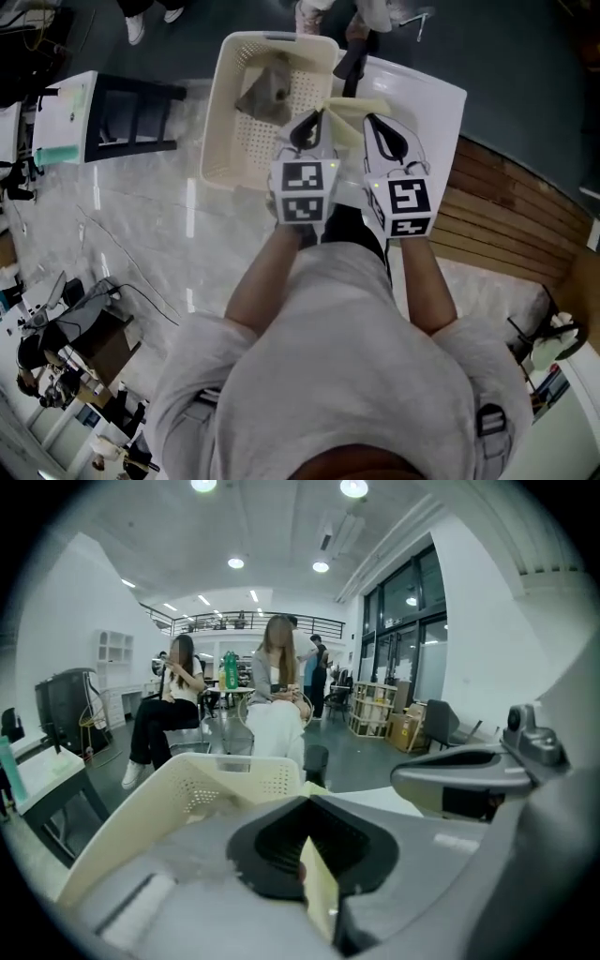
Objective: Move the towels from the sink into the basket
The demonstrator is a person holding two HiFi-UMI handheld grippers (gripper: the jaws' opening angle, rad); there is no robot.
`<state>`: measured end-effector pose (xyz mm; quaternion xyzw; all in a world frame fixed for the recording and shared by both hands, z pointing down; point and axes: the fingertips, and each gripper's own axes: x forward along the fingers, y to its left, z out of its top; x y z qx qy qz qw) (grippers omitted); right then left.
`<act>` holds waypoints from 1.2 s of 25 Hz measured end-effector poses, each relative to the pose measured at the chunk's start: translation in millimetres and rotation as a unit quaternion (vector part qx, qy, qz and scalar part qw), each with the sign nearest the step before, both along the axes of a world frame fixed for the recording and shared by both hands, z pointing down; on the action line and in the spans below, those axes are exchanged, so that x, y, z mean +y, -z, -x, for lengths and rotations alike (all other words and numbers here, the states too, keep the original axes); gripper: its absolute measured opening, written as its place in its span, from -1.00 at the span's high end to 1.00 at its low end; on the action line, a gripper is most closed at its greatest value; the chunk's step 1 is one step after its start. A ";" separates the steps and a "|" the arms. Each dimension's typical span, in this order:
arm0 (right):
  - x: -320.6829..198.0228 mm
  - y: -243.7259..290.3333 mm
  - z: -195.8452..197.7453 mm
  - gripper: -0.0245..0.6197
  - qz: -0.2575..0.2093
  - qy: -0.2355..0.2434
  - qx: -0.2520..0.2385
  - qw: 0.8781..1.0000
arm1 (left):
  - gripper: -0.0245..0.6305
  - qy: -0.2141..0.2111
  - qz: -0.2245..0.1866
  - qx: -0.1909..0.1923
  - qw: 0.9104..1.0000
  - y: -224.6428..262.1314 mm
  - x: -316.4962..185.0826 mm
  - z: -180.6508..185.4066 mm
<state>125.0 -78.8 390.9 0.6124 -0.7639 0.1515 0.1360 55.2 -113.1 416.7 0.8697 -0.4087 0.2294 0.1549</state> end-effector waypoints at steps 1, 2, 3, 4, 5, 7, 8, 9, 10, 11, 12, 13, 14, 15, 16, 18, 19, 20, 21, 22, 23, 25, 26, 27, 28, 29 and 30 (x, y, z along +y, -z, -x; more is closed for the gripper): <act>-1.9 1.2 7.8 0.90 -0.001 0.008 0.000 1.000 | 0.86 0.011 -0.002 0.000 1.000 1.8 -3.1 10.4; -4.0 2.0 15.2 0.90 -0.002 0.015 0.000 1.000 | 0.86 0.022 -0.004 0.000 1.000 3.4 -6.1 20.7; -6.2 2.5 22.3 0.90 -0.003 0.023 0.002 1.000 | 0.86 0.033 -0.005 0.001 0.999 4.6 -8.9 30.7; -8.3 3.0 29.5 0.90 -0.004 0.030 0.002 1.000 | 0.86 0.043 -0.007 0.002 0.999 5.6 -11.2 40.5; -10.2 3.7 36.8 0.90 -0.005 0.036 0.003 0.999 | 0.86 0.052 -0.007 0.002 0.999 6.4 -12.9 50.0; -13.8 4.9 50.2 0.90 -0.006 0.047 0.004 0.999 | 0.86 0.068 -0.008 0.002 0.998 7.3 -16.0 68.0; -15.9 5.8 56.3 0.90 -0.006 0.053 0.004 0.999 | 0.86 0.076 -0.008 0.003 0.997 7.6 -17.8 76.6; -17.9 6.9 62.0 0.90 -0.007 0.059 0.005 0.998 | 0.86 0.086 -0.008 0.004 0.996 8.2 -19.6 85.3; -19.5 8.1 67.4 0.90 -0.008 0.066 0.007 0.998 | 0.86 0.096 -0.009 0.005 0.995 9.3 -21.0 94.2; -20.7 9.6 72.7 0.90 -0.010 0.072 0.008 0.997 | 0.86 0.106 -0.010 0.005 0.994 11.1 -22.1 103.0; -21.5 11.6 78.1 0.90 -0.012 0.078 0.009 0.997 | 0.86 0.116 -0.012 0.006 0.993 13.7 -22.8 111.4; -22.3 13.8 83.7 0.90 -0.014 0.084 0.009 0.996 | 0.86 0.124 -0.015 0.006 0.992 16.9 -23.5 119.6; -23.3 15.8 89.7 0.90 -0.015 0.090 0.010 0.996 | 0.86 0.133 -0.019 0.008 0.991 20.8 -24.5 127.4; -24.7 17.6 95.9 0.90 -0.016 0.096 0.010 0.995 | 0.86 0.142 -0.022 0.010 0.990 25.2 -25.8 135.1; -26.1 19.2 102.3 0.90 -0.017 0.102 0.010 0.995 | 0.86 0.151 -0.026 0.013 0.988 29.0 -26.9 142.7; -28.3 22.1 115.5 0.90 -0.019 0.115 0.011 0.993 | 0.86 0.166 -0.028 0.012 0.986 32.2 -26.5 159.7; -29.4 23.2 122.0 0.90 -0.020 0.121 0.011 0.992 | 0.86 0.174 -0.029 0.009 0.984 32.8 -26.2 169.0; -30.5 23.7 128.5 0.90 -0.021 0.128 0.011 0.992 | 0.86 0.183 -0.031 0.007 0.983 33.7 -26.4 178.6; -31.7 23.6 135.0 0.90 -0.022 0.134 0.011 0.991 | 0.86 0.194 -0.033 0.006 0.980 34.6 -27.2 188.4; -33.1 22.8 141.2 0.90 -0.022 0.141 0.011 0.990 | 0.86 0.205 -0.035 0.006 0.978 35.3 -28.0 198.1; -34.6 21.8 147.2 0.90 -0.022 0.147 0.011 0.989 | 0.86 0.214 -0.037 0.006 0.976 35.5 -29.0 207.5; -38.7 20.6 159.2 0.90 -0.021 0.159 0.011 0.987 | 0.86 0.234 -0.044 0.007 0.971 38.9 -32.0 225.3; -40.7 20.8 165.6 0.90 -0.022 0.165 0.011 0.986 | 0.86 0.244 -0.047 0.008 0.969 41.2 -33.1 234.0; -42.1 21.2 171.9 0.90 -0.022 0.170 0.010 0.985 | 0.86 0.251 -0.048 0.007 0.967 42.5 -33.1 241.6; -43.0 21.8 177.9 0.90 -0.022 0.175 0.010 0.984 | 0.86 0.255 -0.048 0.006 0.966 42.2 -32.2 247.7; -43.4 22.6 183.1 0.90 -0.022 0.179 0.010 0.983 | 0.86 0.257 -0.045 0.004 0.965 40.9 -30.2 251.8; -43.4 23.3 187.4 0.90 -0.022 0.183 0.009 0.983 | 0.86 0.256 -0.042 0.003 0.966 39.0 -27.8 254.0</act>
